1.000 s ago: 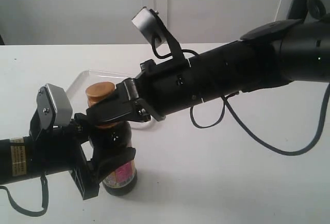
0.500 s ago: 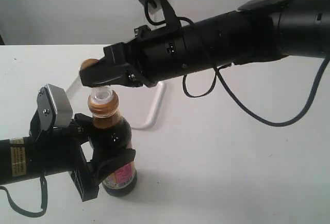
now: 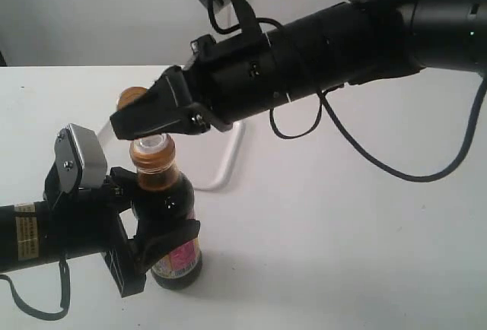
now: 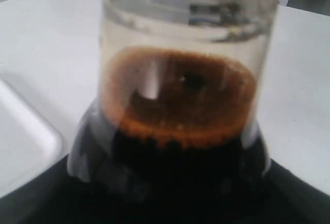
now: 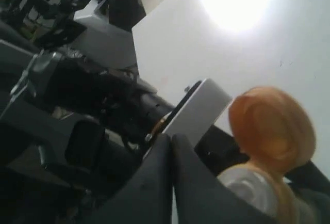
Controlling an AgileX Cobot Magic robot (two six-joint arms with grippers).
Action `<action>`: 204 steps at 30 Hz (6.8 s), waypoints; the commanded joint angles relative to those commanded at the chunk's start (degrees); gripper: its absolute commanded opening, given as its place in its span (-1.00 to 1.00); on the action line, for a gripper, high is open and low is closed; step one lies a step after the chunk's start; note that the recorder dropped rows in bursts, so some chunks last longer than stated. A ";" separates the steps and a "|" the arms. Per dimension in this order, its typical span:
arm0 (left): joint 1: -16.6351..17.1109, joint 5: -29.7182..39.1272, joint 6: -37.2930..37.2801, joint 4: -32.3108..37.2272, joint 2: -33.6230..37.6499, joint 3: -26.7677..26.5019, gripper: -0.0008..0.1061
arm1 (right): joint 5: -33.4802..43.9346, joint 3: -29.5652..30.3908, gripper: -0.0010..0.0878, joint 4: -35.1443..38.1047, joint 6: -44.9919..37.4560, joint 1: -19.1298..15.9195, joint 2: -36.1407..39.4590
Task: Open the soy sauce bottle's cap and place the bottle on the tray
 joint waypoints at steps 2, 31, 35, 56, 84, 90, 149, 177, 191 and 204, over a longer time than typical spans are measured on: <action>0.00 0.00 0.00 0.00 0.00 0.00 -0.99 | 2.11 0.00 -0.98 -3.39 0.24 0.00 -0.33; 0.00 -0.73 -0.45 -0.64 0.00 0.00 -0.99 | -4.88 1.46 -0.98 -60.96 49.44 -11.22 -3.96; 0.00 -0.85 -0.45 -0.64 0.00 0.00 -0.99 | -8.05 4.54 -0.98 -61.83 52.45 -15.63 -5.16; 0.00 -3.85 -0.45 -1.48 0.00 0.00 -0.99 | -37.60 26.00 -0.98 -63.77 52.10 -26.17 -22.52; 0.00 2.77 -3.08 -8.41 -12.26 -6.21 -0.99 | -49.13 32.06 -0.98 -60.57 53.19 -26.17 -25.56; 0.14 10.37 -2.46 -9.96 -12.03 -11.33 -0.99 | -50.29 32.06 -0.98 -60.10 53.19 -26.17 -25.56; 0.24 12.58 21.39 -49.83 20.08 -33.31 -0.90 | -54.26 32.06 -0.98 -60.10 53.19 -26.17 -25.56; 0.24 26.79 21.43 -49.72 19.88 -33.31 0.93 | -54.28 32.06 -0.98 -59.98 53.19 -26.17 -25.56; 0.24 54.23 21.22 -48.64 14.05 -33.31 0.93 | -54.28 32.06 -0.98 -60.04 52.97 -26.17 -25.56; 0.24 81.99 24.07 -48.64 4.40 -33.31 0.13 | -54.28 32.06 -0.98 -58.67 53.20 -26.17 -25.56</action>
